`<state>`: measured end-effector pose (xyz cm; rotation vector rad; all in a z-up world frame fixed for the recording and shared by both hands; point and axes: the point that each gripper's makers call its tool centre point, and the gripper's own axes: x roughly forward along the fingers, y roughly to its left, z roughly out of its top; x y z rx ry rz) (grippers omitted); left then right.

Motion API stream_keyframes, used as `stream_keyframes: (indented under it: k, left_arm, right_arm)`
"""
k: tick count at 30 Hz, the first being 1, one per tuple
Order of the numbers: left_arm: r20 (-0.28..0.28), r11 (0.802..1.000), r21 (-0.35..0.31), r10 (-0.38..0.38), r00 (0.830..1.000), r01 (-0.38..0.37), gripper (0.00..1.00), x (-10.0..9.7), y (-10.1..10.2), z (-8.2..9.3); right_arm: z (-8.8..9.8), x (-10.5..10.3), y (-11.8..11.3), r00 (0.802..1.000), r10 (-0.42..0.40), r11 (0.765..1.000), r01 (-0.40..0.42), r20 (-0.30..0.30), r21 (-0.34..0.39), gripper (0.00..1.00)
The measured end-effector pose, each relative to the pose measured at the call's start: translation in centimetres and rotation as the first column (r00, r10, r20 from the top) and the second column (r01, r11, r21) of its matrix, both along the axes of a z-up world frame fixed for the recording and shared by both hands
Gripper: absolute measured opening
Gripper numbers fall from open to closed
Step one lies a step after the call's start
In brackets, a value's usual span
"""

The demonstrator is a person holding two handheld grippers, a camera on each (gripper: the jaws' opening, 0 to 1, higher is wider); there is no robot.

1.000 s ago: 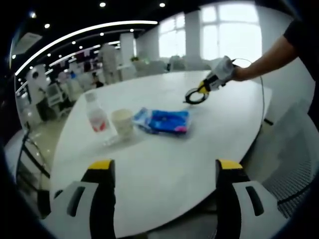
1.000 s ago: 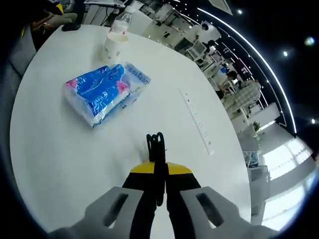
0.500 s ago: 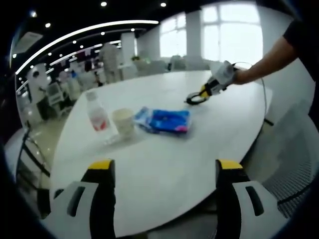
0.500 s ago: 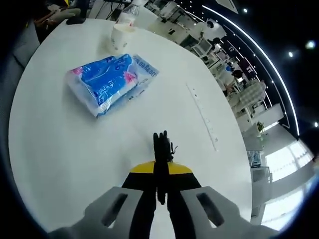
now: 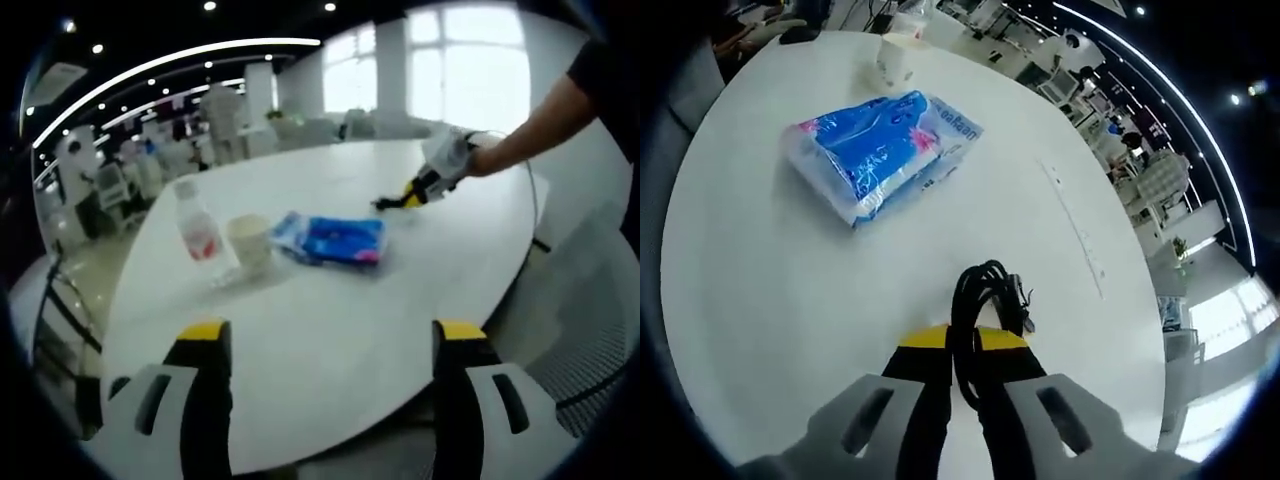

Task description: Arrange the tabletop items into an orderly group along one side of the table until the central work area is clear of visible clutter.

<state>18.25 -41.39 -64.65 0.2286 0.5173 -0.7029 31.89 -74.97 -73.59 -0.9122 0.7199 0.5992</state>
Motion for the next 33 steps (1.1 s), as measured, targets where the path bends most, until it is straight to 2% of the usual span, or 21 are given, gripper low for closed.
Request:
stream_keyframes:
  k: [4, 7, 11, 20, 28, 31, 33]
  left_arm:
    - [0.001, 1.000, 0.000, 0.001, 1.000, -0.001, 0.79, 0.0, 0.0, 0.0]
    - [0.002, 1.000, 0.000, 0.001, 1.000, -0.001, 0.79, 0.1, 0.0, 0.1]
    - [0.003, 1.000, -0.004, -0.001, 1.000, 0.001, 0.78, 0.0, -0.1, 0.1]
    - [0.011, 1.000, -0.019, 0.004, 1.000, -0.004, 0.79, 0.0, -0.1, 0.4]
    - [0.016, 0.999, -0.044, 0.008, 1.000, -0.007, 0.81, 0.1, -0.2, 0.7]
    - [0.021, 0.998, -0.058, 0.010, 1.000, -0.009, 0.82, 0.2, -0.3, 0.9]
    - [0.021, 0.998, -0.064, 0.012, 1.000, -0.011, 0.83, 0.2, -0.3, 1.0]
  right_arm:
    - [-0.4, -0.3, 0.3, 1.000, 0.016, 1.000, -0.016, -0.007, -0.005, 0.08]
    - [-1.2, -1.1, 0.6, 0.998, -0.011, 0.999, 0.013, -0.066, 0.031, 0.10]
    - [-0.8, -0.9, 0.3, 0.999, -0.016, 1.000, 0.017, -0.047, 0.011, 0.08]
    - [0.4, -0.7, 0.7, 0.997, -0.071, 0.994, 0.074, -0.034, 0.080, 0.24]
    - [1.2, -0.4, 1.4, 0.990, -0.133, 0.978, 0.138, -0.043, 0.155, 0.41]
    - [2.0, 0.0, 2.0, 0.987, -0.159, 0.963, 0.162, -0.030, 0.216, 0.47]
    - [2.8, 0.3, 2.6, 0.981, -0.190, 0.945, 0.190, -0.027, 0.268, 0.49]
